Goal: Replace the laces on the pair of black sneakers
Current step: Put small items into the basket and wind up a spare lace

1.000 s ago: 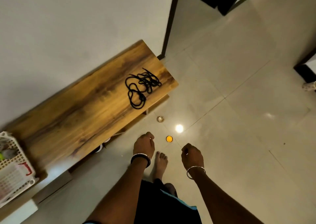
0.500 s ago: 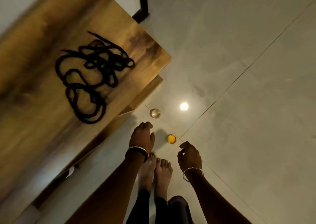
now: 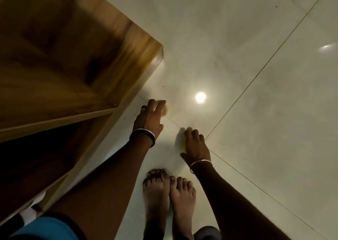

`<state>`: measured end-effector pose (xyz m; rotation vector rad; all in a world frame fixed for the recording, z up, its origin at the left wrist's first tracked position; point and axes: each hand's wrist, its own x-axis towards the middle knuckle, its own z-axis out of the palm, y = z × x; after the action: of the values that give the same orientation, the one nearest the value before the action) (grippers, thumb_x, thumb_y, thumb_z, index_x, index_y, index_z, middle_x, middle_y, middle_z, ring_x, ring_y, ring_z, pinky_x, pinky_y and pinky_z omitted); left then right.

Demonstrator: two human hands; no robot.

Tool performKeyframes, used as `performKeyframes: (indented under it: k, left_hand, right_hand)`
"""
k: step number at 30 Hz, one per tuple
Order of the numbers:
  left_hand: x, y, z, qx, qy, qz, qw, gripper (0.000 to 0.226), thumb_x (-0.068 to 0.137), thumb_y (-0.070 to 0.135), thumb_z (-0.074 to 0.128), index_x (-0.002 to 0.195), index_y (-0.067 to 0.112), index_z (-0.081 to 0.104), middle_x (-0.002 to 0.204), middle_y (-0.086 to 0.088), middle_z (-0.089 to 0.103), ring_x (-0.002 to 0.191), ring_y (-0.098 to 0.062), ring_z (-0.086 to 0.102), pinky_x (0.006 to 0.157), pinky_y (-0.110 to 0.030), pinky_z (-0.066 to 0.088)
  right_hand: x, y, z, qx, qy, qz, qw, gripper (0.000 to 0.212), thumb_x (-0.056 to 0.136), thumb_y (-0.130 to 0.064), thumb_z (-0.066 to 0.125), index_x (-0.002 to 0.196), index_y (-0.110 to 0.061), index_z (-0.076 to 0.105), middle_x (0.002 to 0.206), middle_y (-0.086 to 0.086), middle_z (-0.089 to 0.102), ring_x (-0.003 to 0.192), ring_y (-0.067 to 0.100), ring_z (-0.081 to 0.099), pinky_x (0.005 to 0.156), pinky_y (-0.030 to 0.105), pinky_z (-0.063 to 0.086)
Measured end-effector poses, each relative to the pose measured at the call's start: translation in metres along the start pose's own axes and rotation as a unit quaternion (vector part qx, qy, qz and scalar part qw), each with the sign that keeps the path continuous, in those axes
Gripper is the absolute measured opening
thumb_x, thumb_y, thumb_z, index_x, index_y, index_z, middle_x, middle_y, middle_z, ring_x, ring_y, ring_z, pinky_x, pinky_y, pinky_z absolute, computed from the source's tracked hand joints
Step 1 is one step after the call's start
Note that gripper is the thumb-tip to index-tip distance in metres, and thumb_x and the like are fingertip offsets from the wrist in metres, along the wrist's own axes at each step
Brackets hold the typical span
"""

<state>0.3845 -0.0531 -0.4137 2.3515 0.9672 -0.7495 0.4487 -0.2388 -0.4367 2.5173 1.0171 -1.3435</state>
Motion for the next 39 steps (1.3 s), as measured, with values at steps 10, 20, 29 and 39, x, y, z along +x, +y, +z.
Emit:
performKeyframes:
  k: [10,20,29,39]
  left_hand:
    - [-0.001,0.017,0.010,-0.217,0.044,-0.081,0.972,0.056,0.085,0.024,0.074,0.134,0.017,0.048,0.130,-0.012,0.055,0.113,-0.030,0.057,0.091,-0.039,0.050]
    - [-0.133,0.049,-0.102,-0.670,-0.056,-0.280,0.685,0.049,0.096,0.051,0.048,0.103,0.007,0.067,0.090,-0.017,0.074,0.080,-0.025,0.071,0.074,-0.034,0.053]
    - [-0.285,0.090,-0.272,-0.762,0.052,-0.204,0.613,0.041,0.083,0.050,0.064,0.108,0.019,0.070,0.097,-0.011,0.075,0.076,-0.018,0.072,0.069,-0.030,0.058]
    - [-0.506,0.107,-0.436,-0.785,0.145,-0.070,0.599,0.049,0.076,0.031,0.078,0.113,0.002,0.067,0.104,-0.019,0.073,0.090,-0.028,0.070,0.077,-0.034,0.055]
  right_hand:
    - [-0.006,0.002,0.007,0.119,0.109,0.011,0.987,0.063,0.080,-0.023,0.074,0.138,-0.011,0.052,0.124,0.015,0.051,0.106,0.035,0.052,0.082,0.037,0.049]
    - [-0.110,-0.058,-0.143,0.786,0.110,0.186,0.579,0.021,0.083,-0.012,0.080,0.078,-0.006,0.061,0.091,0.018,0.068,0.088,0.029,0.069,0.088,0.039,0.059]
    - [-0.275,-0.127,-0.305,0.762,0.009,-0.012,0.647,0.023,0.089,-0.012,0.073,0.107,-0.007,0.061,0.119,0.012,0.073,0.116,0.033,0.067,0.104,0.047,0.051]
    - [-0.479,-0.198,-0.460,0.515,-0.021,-0.328,0.791,0.062,0.082,-0.003,0.076,0.140,-0.016,0.057,0.135,0.007,0.064,0.125,0.027,0.061,0.103,0.045,0.053]
